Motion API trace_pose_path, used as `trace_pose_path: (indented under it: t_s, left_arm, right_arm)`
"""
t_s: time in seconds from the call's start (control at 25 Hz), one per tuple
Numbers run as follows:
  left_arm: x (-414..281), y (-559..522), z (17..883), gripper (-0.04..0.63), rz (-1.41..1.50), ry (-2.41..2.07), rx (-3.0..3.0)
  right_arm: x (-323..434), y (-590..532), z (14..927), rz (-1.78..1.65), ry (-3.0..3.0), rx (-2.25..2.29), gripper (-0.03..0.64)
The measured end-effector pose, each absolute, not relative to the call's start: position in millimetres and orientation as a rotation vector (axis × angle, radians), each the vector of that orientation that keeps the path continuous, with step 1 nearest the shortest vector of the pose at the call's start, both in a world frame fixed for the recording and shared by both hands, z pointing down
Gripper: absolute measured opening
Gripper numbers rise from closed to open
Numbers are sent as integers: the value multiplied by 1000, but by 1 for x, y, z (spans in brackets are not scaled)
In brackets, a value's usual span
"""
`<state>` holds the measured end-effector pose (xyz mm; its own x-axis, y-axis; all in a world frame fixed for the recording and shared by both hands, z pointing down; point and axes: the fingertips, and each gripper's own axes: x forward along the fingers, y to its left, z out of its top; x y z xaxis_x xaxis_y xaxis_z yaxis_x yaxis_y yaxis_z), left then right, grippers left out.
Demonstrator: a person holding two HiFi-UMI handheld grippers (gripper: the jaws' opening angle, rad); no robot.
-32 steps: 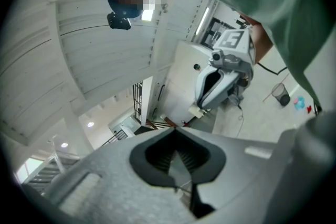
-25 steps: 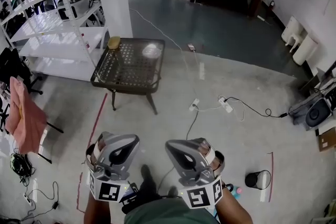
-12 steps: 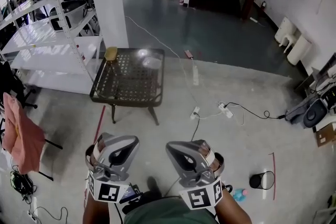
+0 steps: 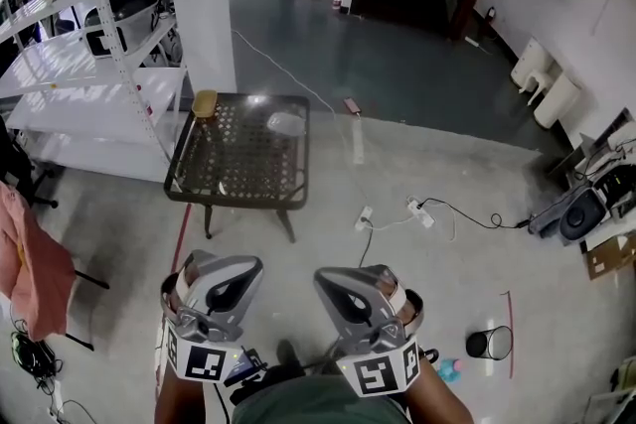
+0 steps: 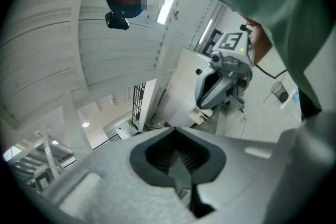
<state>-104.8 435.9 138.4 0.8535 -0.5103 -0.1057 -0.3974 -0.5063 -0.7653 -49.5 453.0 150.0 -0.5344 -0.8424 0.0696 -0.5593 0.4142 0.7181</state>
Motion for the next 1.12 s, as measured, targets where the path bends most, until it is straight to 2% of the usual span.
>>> trace_pose_path:
  t_s: [0.52, 1.12]
  left_arm:
    - [-93, 359, 144, 2, -208, 706, -2166]
    - [-15, 241, 149, 2, -294, 812, -2140]
  right_arm:
    - [-37, 372, 157, -898, -2305, 1145, 6]
    - [40, 248, 163, -901, -2409, 1032, 7]
